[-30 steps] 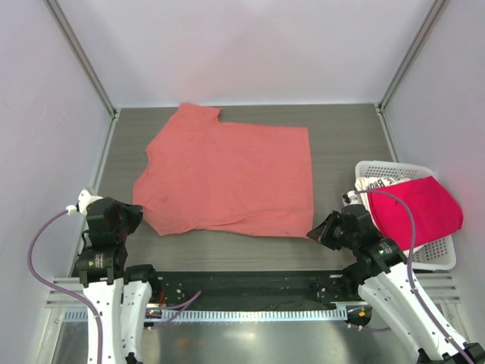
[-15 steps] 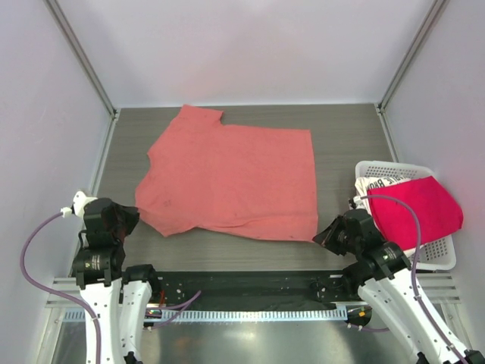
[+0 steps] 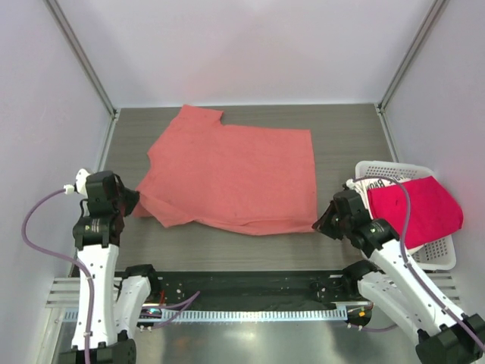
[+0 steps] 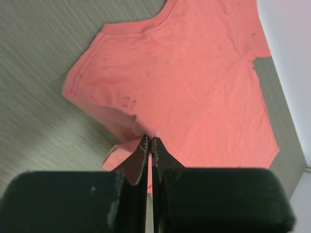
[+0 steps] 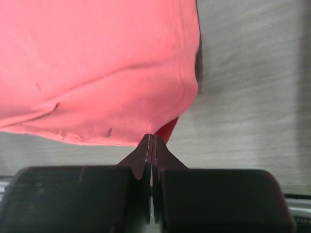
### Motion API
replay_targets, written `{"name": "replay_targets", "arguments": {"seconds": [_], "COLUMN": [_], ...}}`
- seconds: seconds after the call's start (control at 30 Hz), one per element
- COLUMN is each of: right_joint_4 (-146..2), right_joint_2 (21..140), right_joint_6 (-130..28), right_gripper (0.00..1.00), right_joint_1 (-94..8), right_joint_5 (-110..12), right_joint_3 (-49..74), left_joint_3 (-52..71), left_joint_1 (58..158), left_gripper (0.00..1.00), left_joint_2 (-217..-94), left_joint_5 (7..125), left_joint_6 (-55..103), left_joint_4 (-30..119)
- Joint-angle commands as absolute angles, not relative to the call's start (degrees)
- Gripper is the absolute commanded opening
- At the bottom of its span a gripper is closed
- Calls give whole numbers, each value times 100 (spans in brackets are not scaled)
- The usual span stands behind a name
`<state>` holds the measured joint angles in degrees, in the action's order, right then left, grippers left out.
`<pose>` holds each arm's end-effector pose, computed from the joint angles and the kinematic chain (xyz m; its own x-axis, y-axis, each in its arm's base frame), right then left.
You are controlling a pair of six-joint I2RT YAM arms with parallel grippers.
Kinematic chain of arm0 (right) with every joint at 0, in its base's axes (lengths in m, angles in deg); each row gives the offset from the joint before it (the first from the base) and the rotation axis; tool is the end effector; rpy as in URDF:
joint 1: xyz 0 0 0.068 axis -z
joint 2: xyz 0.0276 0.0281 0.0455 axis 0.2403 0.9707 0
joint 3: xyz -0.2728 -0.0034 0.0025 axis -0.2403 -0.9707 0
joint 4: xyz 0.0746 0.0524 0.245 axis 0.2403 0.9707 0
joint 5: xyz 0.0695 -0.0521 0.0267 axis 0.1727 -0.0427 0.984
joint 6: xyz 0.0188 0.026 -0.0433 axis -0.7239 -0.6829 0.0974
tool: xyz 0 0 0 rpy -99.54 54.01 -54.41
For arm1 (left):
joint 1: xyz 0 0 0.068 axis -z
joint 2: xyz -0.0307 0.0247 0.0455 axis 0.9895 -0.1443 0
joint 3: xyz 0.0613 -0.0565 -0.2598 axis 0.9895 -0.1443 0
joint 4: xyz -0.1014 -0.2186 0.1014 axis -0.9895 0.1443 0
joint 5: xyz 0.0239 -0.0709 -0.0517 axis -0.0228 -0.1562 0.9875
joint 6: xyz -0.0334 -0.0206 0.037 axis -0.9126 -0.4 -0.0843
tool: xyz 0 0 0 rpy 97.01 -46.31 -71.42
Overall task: Fold and stack the t-shirts
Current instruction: Fold the tshirt
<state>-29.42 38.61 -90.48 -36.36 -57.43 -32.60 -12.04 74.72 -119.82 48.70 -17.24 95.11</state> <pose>0.1240 0.0507 0.2161 -0.7753 0.4613 -0.4314 0.2666 0.8582 0.4386 0.1322 0.0218 0.3208 -0.1727 -0.8160 -0.5516 -0.6331 0.5210 -0.5725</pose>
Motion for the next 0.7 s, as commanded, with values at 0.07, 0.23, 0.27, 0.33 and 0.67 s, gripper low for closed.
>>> {"name": "replay_targets", "arguments": {"seconds": [0.07, 0.23, 0.27, 0.33, 0.67], "right_joint_4": [-3699, -3849, -3884, -3955, -4797], "right_joint_2": [4655, 5498, 5621, 5956, 7432], "right_joint_6": [-8861, -8650, -8632, -8579, -8324], "right_gripper": [1, 1, 1, 1, 1], "right_joint_1": [-3667, -3649, -3605, -3544, -2401], "right_joint_5": [-6594, -7131, -7262, -7359, -6473], "right_joint_3": [-2582, -1932, -1844, -1651, -1052], "left_joint_3": [-632, -236, -131, -25, 695], "left_joint_1": [7459, 7459, 7459, 7459, 7529], "left_gripper": [0, 0, 0, 0, 0], "left_joint_2": [-12759, -13552, -13675, -14070, -15793], "left_joint_5": [4787, 4787, 4804, 4901, 5147], "left_joint_6": [-2003, -2117, -2153, -2240, -2408], "left_joint_4": [8653, 8275, 8222, 8090, 7361]}}
